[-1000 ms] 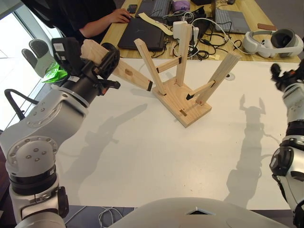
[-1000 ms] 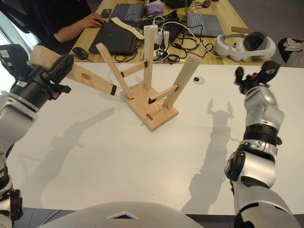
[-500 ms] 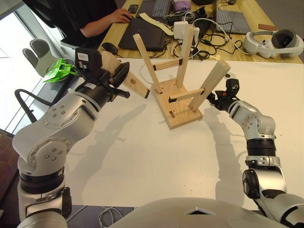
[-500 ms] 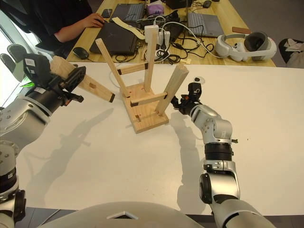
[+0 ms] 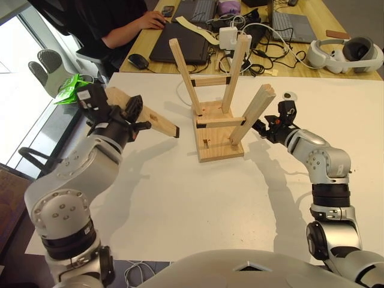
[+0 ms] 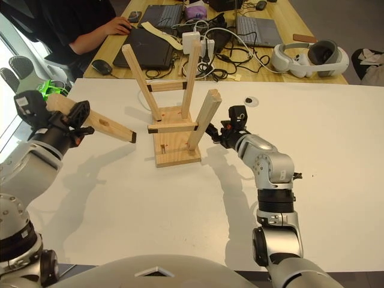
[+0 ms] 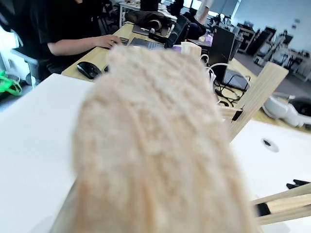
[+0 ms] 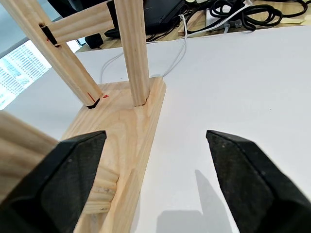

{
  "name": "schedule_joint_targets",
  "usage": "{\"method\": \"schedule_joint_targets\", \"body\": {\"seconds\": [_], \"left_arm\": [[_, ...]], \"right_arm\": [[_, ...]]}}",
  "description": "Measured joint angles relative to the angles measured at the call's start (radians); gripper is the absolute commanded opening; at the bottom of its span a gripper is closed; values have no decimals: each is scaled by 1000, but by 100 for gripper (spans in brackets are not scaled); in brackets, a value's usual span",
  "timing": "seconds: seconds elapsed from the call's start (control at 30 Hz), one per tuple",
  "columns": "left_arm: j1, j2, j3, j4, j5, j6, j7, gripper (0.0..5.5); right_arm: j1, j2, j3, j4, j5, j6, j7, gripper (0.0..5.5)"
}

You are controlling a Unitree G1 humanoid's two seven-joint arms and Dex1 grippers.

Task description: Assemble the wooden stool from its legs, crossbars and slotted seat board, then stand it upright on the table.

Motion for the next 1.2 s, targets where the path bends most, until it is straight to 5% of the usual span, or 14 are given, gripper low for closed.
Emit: {"method": "schedule_joint_targets", "body": {"seconds": [0.23,0.97,1.2], "left_arm": [[79,-92,-142,-45,-273,-199,252,101],[54,-62,-299,-7,103,-221,94,101],[-50,11,-347,-10,136,-89,92,101]], "right_arm": [[13,5,-19,-13,-29,-23,-40,385],[2,12,-18,-10,-37,-40,-44,385],[0,11,-11,-11,-48,-51,-45,385]]}}
